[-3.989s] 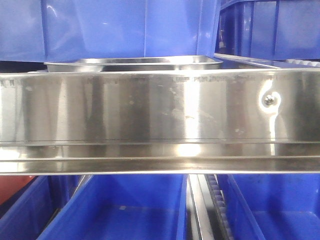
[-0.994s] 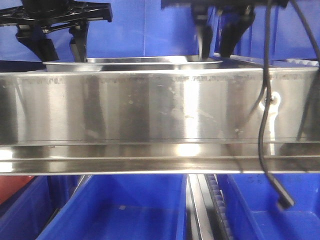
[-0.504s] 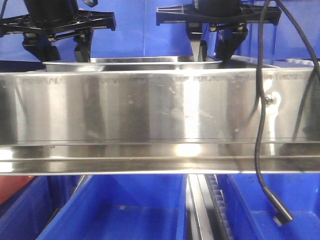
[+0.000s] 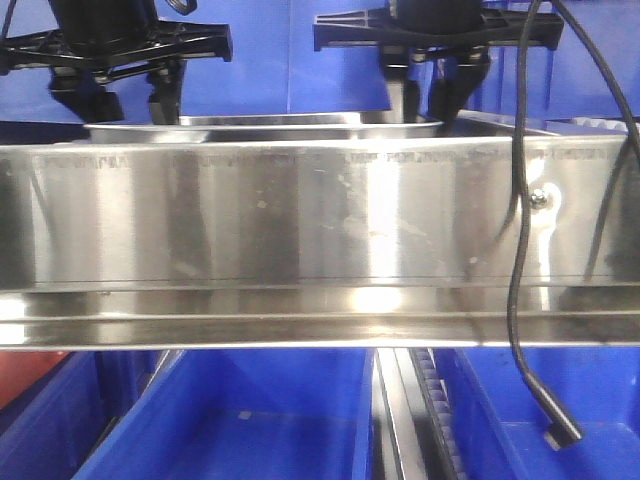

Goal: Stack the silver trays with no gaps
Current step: 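Grip opposite rims of the silver tray with both grippers, then lift the silver tray off the shelf with both grippers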

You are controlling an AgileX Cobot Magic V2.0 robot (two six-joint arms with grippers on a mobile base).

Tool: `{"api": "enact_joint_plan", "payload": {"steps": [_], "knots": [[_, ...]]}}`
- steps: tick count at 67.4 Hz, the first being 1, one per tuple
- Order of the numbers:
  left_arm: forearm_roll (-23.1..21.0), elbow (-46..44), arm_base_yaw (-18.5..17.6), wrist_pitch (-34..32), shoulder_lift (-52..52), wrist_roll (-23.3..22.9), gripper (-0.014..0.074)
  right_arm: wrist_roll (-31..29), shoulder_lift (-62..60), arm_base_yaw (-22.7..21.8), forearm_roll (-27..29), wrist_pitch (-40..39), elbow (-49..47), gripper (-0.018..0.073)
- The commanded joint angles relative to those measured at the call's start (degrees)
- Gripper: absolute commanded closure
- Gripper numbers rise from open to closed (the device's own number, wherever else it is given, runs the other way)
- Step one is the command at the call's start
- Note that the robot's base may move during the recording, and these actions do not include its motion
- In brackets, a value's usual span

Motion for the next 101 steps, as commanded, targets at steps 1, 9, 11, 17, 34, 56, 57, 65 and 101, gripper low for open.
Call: {"api": "enact_joint_plan", "payload": {"steps": [1,9,11,17,34,56,57,65,101], "knots": [[-0.8,0.1,0.0,1.6,0.4,0.0,0.0604,-0.2,-0.3,-0.4,-0.4,-0.8,-0.5,0.0573],[-1.3,0.0,-0.2,1.6,0.2,0.0,0.06,-0.2,-0.6,-0.4,-0.4,-0.8,-0.8,0.0574],[-1.3,-0.3,-0.4,1.8,0.0,0.0,0.0603,-0.2,-0.8,-0.4,-0.4,-0.8,-0.9,0.0574],[-1.3,-1.7,-0.6,3.5,-1.1,0.0,0.0606,-0.2,-2.0,-0.2,-1.7,-0.5,-2.5,0.0574],[3.9,-5.2,-5.6,8.9,-8.8,-6.8,0.0606,1.4,-9.6,0.7,-4.0,1.4,-5.1,0.0577],[16.4,-5.1,-18.5,12.0,-18.8,-18.5,0.0606,7.0,-19.8,12.4,-16.2,1.5,-3.2,0.0578],[16.8,-4.9,-19.1,12.0,-19.2,-18.8,0.0606,7.0,-20.3,12.8,-16.2,1.5,-2.7,0.0578],[19.1,-3.8,-23.2,12.0,-22.3,-22.3,0.0606,9.4,-24.1,15.6,-16.4,0.9,2.6,0.0578],[26.6,14.3,-38.0,12.0,-34.0,-38.3,0.0606,26.5,-36.6,30.5,-27.1,-1.0,23.6,0.0578]]}}
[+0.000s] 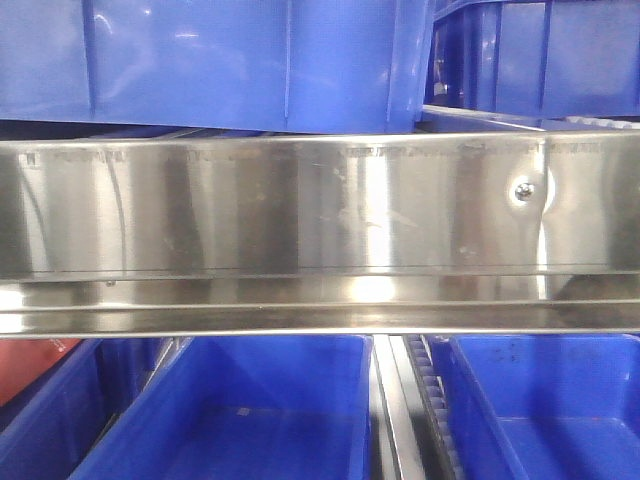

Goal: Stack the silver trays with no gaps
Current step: 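Lift the silver tray off the shelf with both grippers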

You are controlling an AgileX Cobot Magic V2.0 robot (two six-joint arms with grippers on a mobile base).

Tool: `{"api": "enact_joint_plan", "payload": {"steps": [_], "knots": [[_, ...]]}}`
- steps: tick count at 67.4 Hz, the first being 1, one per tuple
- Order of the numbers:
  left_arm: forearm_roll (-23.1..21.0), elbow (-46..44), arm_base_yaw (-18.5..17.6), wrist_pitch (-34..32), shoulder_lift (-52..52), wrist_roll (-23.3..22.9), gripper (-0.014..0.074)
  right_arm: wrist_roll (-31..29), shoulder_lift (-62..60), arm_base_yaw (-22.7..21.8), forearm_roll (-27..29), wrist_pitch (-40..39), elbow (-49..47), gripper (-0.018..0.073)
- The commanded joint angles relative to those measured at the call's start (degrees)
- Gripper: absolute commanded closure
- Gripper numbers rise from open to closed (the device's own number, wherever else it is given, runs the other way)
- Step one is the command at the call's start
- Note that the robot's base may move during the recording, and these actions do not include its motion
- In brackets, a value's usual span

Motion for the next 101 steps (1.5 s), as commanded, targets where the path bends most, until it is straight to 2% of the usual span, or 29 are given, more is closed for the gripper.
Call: {"api": "enact_joint_plan", "payload": {"steps": [1,8,33,41,53,69,101], "knots": [[0.1,0.0,-1.6,-5.1,-0.8,-0.9,0.0606,1.5,-0.4,1.7,-0.6,-6.7,0.8,0.0578],[1.4,0.0,-1.6,-5.1,-0.7,-0.9,0.0606,1.5,-0.4,1.7,-0.6,-7.1,1.1,0.0578],[1.3,0.0,-1.6,-5.1,-0.7,-0.5,0.0606,1.5,-0.4,1.7,-0.6,-8.4,1.1,0.0578],[0.7,0.0,-1.6,-5.1,-0.7,1.5,0.0606,1.5,-0.4,1.7,-0.6,-9.6,1.1,0.0578],[0.7,0.0,-1.6,-5.1,-0.7,1.5,0.0606,1.5,-0.4,1.7,-0.6,-11.0,1.1,0.0578],[2.8,0.0,-1.6,-5.1,-0.7,1.6,0.0606,1.5,-0.4,1.7,-0.6,-11.1,1.1,0.0578],[2.8,0.0,-1.6,-5.1,-0.7,1.6,0.0606,1.5,-0.4,1.7,-0.6,-11.8,1.1,0.0578]]}}
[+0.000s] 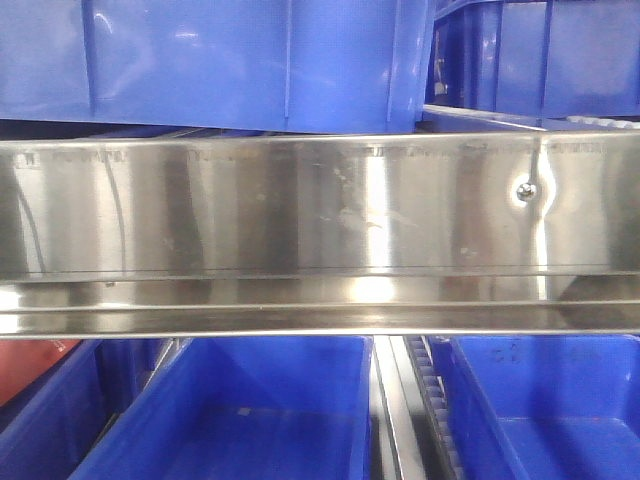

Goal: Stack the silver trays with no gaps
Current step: 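Lift the silver tray off the shelf with both grippers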

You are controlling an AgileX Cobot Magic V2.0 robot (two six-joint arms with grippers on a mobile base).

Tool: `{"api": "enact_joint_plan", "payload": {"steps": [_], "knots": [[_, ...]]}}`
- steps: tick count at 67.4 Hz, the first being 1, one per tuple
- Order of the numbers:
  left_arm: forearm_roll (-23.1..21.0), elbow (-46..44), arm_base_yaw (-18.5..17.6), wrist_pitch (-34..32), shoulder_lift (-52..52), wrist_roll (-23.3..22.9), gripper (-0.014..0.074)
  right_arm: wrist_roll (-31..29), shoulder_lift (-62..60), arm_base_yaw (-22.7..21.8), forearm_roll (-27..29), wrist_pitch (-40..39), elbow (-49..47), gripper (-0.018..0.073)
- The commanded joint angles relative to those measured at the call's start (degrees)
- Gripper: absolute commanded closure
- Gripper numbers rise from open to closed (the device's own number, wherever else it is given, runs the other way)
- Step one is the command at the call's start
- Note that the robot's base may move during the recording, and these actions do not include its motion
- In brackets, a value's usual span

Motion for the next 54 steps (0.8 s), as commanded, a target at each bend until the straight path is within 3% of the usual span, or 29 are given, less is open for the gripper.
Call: {"api": "enact_joint_plan", "payload": {"steps": [1,54], "knots": [[-1.5,-0.3,-1.2,-5.2,-0.1,0.2,0.0606,-0.1,-0.2,0.6,1.0,-8.7,-0.4,0.0578],[0.3,-0.3,-1.2,-5.2,-0.1,0.2,0.0606,-0.1,-0.2,0.6,1.0,-8.7,-0.4,0.0578]]}}
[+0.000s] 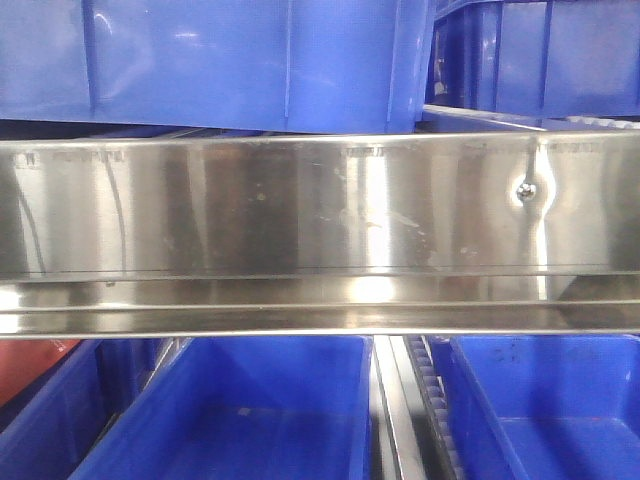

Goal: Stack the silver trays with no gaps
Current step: 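Lift the silver tray off the shelf with both grippers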

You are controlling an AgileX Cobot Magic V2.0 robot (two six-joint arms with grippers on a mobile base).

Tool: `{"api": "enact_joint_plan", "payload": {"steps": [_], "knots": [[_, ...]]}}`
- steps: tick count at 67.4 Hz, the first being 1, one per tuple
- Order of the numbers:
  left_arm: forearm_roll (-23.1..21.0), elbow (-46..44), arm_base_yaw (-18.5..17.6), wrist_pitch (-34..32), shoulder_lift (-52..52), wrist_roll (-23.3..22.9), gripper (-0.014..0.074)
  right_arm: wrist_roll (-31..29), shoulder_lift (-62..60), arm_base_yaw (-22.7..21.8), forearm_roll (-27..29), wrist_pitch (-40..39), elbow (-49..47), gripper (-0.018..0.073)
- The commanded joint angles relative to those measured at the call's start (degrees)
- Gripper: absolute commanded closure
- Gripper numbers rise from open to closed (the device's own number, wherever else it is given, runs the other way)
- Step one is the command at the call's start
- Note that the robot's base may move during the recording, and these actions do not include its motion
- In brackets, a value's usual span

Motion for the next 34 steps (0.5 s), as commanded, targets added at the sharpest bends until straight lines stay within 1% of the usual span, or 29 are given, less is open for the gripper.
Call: {"api": "enact_joint_plan", "payload": {"steps": [1,34], "knots": [[-1.2,-0.3,-1.2,-5.2,-0.1,0.2,0.0606,-0.2,-0.2,0.6,1.0,-8.0,-0.4,0.0578],[-1.1,-0.3,-1.2,-5.2,-0.1,0.2,0.0606,-0.2,-0.2,0.6,1.0,-8.0,-0.4,0.0578]]}}
